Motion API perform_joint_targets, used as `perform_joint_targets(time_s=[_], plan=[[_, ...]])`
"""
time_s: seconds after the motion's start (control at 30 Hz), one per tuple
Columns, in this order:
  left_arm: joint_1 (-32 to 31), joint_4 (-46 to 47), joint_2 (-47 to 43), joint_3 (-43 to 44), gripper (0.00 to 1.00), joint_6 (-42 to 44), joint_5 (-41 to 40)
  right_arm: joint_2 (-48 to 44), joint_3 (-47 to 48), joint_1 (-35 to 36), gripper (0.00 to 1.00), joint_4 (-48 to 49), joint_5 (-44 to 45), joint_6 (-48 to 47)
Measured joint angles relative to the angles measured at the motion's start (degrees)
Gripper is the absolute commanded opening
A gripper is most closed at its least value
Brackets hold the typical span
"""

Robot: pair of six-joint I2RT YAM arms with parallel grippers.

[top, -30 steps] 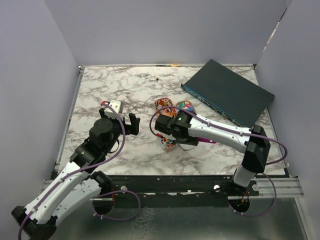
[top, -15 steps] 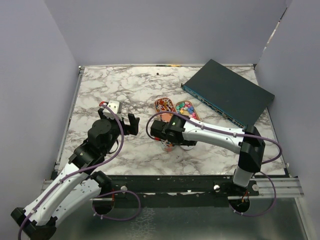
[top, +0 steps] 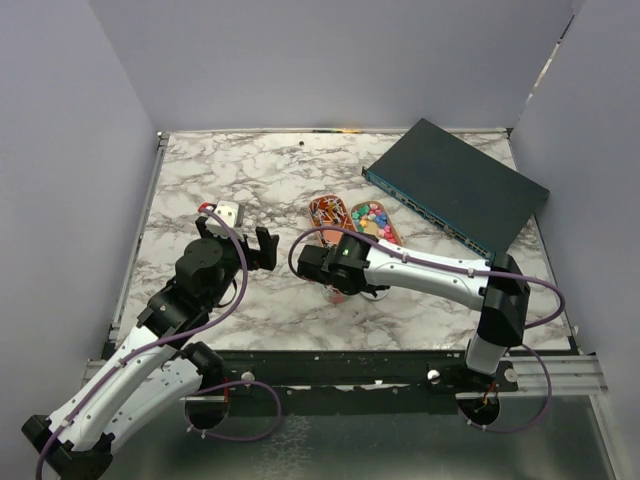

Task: Pack the candies
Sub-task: Place the fake candies in the packing bottle, then place the spatula at the center of the board.

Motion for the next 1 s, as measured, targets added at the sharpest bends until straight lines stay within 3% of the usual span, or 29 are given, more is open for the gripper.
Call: perform_joint_targets(time_s=[0.37, 0.53, 0.77, 1.0], plan=[[0.00, 0.00, 0.00, 0.00, 0.99, 0.00, -0.28, -4.31, 0.02, 0.00, 0.01, 0.50, 0.70, 2.38], [0.00, 0.00, 0.02, 0.00, 0.99, 0.00, -0.39, -9.94, -2.16, -0.04, 0.01, 5.66, -1.07, 4.48], [0.00, -0.02, 0.37, 0.00, 0.99, 0.00, -0.39, -18.64, -6.36, -3.02, 0.01, 15.08, -7.58, 12.13], [0.00, -0.02, 1.25, 0.00, 0.99, -0.02, -0.39, -15.34, -8.50, -6.19, 0.01, 21.44, -17.79, 22.75]])
